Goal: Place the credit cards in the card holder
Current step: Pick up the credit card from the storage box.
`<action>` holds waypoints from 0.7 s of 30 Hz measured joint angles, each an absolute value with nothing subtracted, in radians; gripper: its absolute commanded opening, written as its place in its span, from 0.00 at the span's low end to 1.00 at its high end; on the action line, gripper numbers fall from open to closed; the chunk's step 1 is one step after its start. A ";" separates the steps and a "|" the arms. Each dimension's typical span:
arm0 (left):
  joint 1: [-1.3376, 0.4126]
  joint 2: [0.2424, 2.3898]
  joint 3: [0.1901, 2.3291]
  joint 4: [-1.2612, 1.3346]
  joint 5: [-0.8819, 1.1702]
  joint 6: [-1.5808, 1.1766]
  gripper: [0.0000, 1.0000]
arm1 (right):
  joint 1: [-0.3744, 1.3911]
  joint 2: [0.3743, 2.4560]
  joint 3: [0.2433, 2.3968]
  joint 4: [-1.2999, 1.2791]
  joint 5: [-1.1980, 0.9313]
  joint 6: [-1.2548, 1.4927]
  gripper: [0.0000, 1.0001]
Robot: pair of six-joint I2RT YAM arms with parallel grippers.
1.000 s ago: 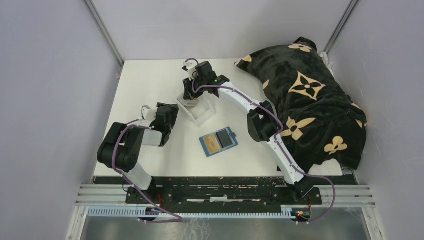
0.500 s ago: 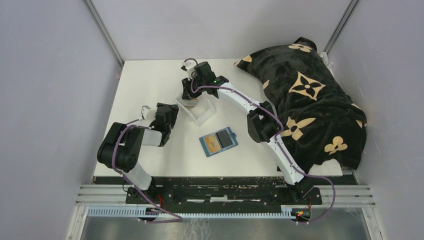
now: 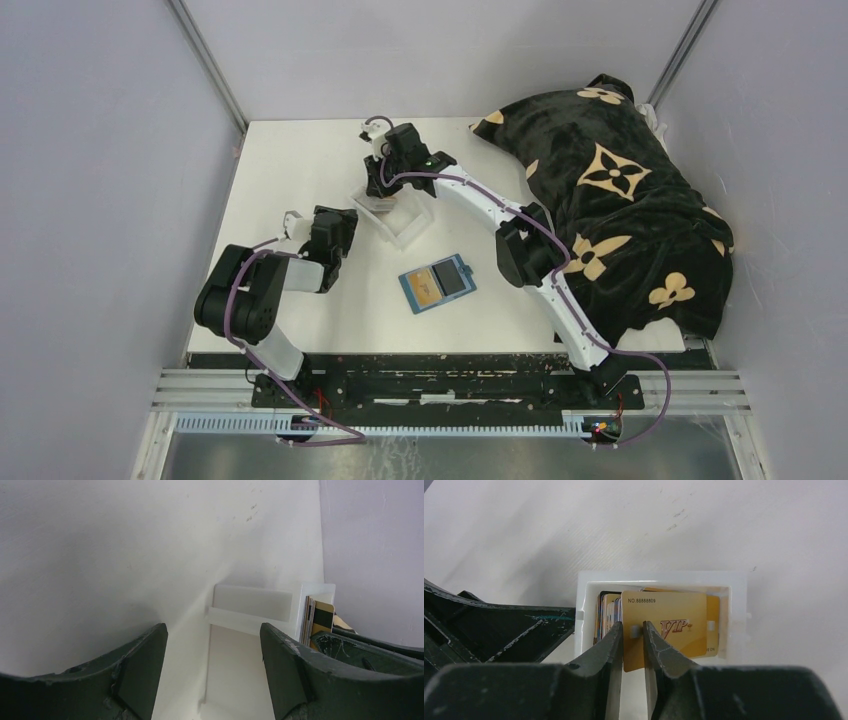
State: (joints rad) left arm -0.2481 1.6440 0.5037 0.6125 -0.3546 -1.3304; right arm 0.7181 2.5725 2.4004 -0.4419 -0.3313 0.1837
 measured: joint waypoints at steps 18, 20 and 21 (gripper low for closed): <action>-0.251 1.579 0.472 0.579 -0.334 -1.258 0.84 | 0.739 2.413 2.240 -0.430 -0.098 0.114 0.01; -0.251 1.550 0.460 0.565 -0.338 -1.244 0.85 | 0.739 2.394 2.230 -0.427 -0.070 0.107 0.01; -0.251 1.534 0.455 0.558 -0.339 -1.238 0.85 | 0.739 2.386 2.227 -0.427 -0.060 0.105 0.01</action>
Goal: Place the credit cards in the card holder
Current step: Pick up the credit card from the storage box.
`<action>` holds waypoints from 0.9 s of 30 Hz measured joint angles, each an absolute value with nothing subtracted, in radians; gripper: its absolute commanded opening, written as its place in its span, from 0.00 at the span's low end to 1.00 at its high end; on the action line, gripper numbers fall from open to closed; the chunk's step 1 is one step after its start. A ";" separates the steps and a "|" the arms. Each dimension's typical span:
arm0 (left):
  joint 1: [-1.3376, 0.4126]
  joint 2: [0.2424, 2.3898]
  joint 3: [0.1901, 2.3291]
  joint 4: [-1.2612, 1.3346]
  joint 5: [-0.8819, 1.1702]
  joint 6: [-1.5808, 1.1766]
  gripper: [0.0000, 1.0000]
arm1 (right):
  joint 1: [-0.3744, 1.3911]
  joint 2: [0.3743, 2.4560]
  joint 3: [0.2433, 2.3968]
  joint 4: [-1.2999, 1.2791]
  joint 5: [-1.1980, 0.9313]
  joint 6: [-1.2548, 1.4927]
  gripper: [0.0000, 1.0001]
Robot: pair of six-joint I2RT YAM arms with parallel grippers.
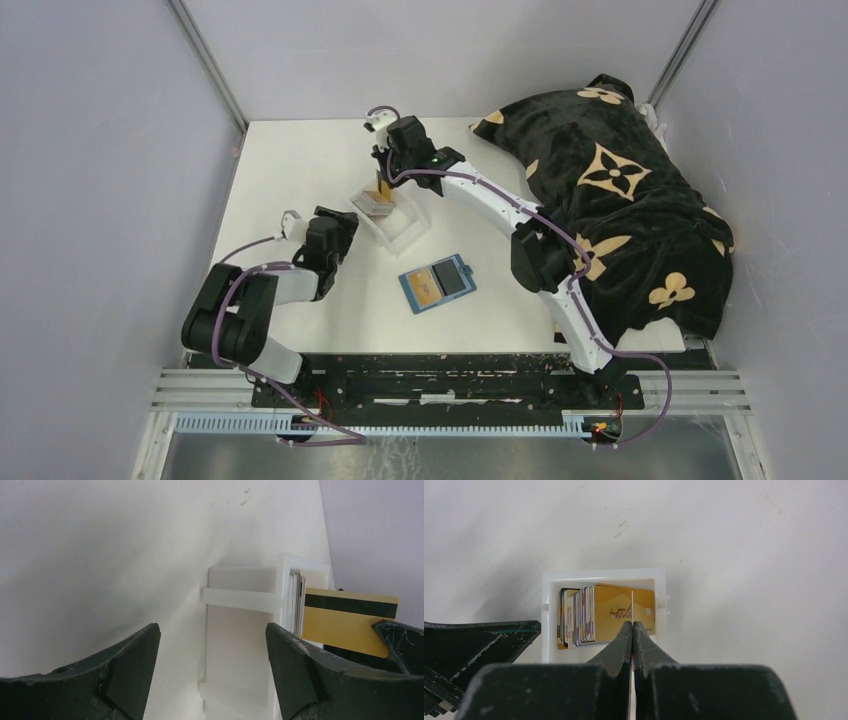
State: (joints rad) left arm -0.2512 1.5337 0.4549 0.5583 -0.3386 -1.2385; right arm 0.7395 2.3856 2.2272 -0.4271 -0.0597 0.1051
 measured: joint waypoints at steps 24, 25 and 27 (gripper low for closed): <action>-0.297 1.049 0.245 0.633 -0.119 -1.040 0.86 | 0.745 1.713 1.563 -0.392 -0.106 0.180 0.01; -0.305 1.024 0.227 0.653 -0.094 -1.029 0.86 | 0.746 1.676 1.522 -0.389 -0.121 0.191 0.01; -0.325 0.986 0.197 0.694 -0.051 -1.008 0.86 | 0.746 1.612 1.449 -0.389 -0.155 0.214 0.01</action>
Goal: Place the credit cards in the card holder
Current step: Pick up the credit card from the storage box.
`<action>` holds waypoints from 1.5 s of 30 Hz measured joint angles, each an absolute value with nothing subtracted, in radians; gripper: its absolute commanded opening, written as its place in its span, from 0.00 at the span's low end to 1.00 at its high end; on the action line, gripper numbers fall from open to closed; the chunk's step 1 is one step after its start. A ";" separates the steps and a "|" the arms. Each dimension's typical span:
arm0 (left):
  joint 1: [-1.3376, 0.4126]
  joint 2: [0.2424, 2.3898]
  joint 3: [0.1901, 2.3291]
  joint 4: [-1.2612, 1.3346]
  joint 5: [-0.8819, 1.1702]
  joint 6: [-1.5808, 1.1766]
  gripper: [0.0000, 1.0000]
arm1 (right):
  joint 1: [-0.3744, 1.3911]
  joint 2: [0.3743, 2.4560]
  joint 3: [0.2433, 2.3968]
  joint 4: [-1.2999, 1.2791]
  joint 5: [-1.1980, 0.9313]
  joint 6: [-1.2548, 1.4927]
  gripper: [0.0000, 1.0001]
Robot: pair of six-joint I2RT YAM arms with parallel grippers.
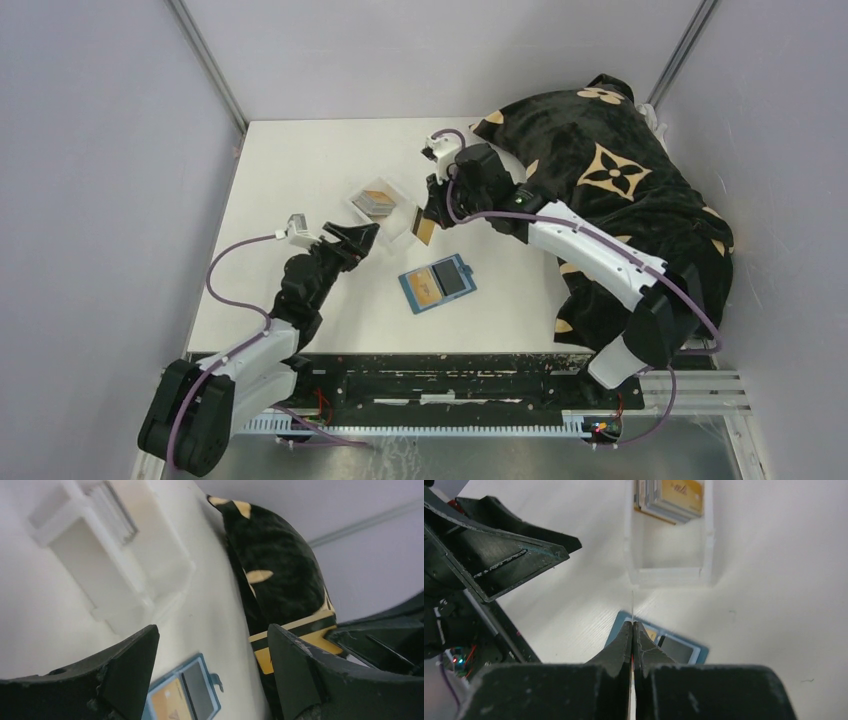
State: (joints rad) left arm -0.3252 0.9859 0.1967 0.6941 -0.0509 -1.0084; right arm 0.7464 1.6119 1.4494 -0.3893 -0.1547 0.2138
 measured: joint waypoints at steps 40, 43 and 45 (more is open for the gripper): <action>-0.513 1.272 0.142 1.208 0.631 -0.866 0.71 | 0.696 1.412 1.049 -0.266 -0.593 0.453 0.01; -0.515 1.297 0.157 1.228 0.648 -0.866 0.54 | 0.695 1.429 1.049 -0.256 -0.608 0.459 0.01; -0.515 1.317 0.163 1.245 0.663 -0.866 0.41 | 0.694 1.439 1.049 -0.246 -0.618 0.465 0.01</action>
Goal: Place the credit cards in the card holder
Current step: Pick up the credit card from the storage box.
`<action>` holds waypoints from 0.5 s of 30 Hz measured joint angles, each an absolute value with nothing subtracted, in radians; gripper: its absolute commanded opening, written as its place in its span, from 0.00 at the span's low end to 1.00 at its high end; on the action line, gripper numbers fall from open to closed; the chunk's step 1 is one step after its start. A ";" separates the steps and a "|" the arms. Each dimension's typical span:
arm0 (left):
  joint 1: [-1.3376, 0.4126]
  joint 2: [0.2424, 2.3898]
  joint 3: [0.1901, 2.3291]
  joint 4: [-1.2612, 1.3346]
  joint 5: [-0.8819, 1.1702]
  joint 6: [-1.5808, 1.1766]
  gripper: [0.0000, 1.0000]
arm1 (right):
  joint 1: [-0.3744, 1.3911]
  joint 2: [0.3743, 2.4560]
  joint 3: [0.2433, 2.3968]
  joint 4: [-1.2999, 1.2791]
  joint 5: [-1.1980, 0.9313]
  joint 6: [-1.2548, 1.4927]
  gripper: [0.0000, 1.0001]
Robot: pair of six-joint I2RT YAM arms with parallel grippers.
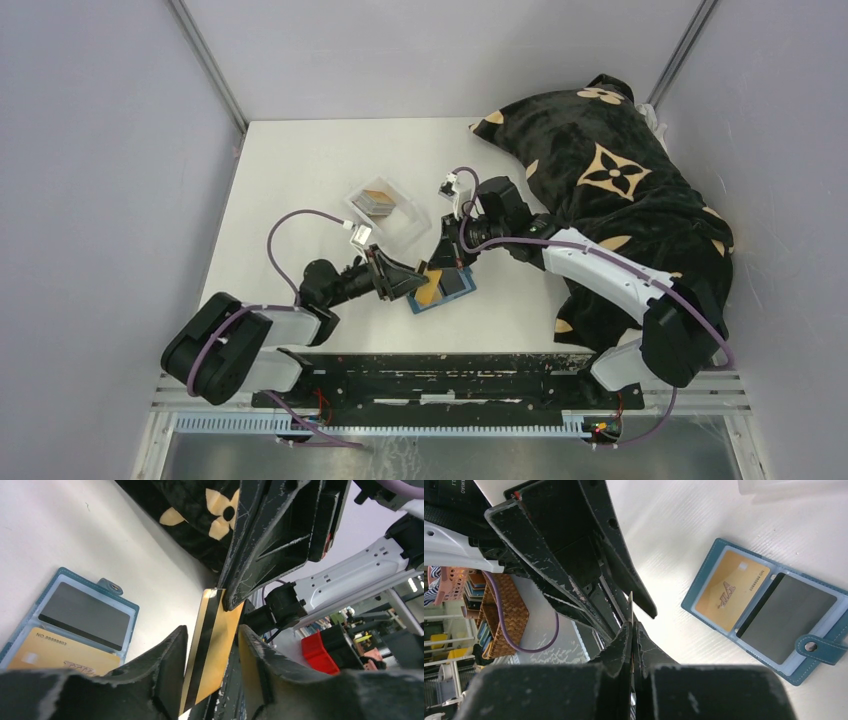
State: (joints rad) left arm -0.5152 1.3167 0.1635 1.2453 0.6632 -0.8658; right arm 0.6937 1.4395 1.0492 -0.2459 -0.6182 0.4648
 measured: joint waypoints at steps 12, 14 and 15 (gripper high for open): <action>-0.514 1.446 0.177 1.372 0.720 -0.872 0.03 | 0.658 1.470 1.041 -0.241 -0.672 0.482 0.01; -0.514 1.463 0.178 1.394 0.720 -0.878 0.03 | 0.654 1.472 1.041 -0.240 -0.675 0.482 0.01; -0.514 1.469 0.178 1.401 0.720 -0.882 0.03 | 0.653 1.474 1.041 -0.240 -0.676 0.482 0.02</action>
